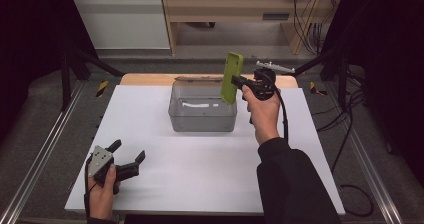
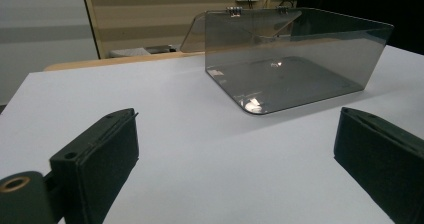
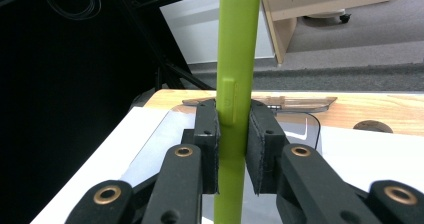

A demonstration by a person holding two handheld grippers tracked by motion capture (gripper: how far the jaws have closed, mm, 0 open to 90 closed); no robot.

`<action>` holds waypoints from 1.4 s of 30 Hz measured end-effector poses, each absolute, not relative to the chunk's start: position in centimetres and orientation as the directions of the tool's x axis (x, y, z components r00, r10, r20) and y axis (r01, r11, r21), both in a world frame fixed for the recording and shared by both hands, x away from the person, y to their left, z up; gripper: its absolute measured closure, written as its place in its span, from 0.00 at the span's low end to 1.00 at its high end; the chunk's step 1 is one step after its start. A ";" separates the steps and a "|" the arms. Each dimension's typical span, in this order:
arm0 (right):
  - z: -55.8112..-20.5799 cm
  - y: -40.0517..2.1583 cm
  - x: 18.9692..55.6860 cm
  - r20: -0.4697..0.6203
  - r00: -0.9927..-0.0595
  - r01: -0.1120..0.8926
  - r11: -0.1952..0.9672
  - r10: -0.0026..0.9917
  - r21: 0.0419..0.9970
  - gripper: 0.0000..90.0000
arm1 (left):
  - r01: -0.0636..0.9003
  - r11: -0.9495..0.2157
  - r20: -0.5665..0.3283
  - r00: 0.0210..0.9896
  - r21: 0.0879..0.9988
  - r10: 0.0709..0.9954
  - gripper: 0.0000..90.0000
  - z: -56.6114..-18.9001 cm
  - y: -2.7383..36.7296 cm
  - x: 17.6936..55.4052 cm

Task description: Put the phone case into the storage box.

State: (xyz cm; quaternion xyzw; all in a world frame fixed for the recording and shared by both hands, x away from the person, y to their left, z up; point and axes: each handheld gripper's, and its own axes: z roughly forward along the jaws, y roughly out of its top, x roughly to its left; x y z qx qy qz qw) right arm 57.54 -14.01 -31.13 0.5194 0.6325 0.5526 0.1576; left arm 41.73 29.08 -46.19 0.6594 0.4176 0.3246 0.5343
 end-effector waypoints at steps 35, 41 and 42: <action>-31.4 -12.0 57.9 0.219 -0.382 0.426 -0.039 0.898 0.904 0.86 | 0.222 -0.087 -0.017 0.431 0.971 0.902 0.05 -46.3 29.1 41.8; -31.7 -12.2 58.1 0.215 -0.369 0.436 -0.036 0.904 0.899 0.86 | 0.224 -0.083 -0.022 0.430 0.971 0.902 0.05 -46.3 29.2 41.8; -31.8 -12.1 58.1 0.214 -0.368 0.435 -0.035 0.905 0.899 0.86 | 0.224 -0.082 -0.023 0.431 0.971 0.902 0.05 -46.3 29.2 41.8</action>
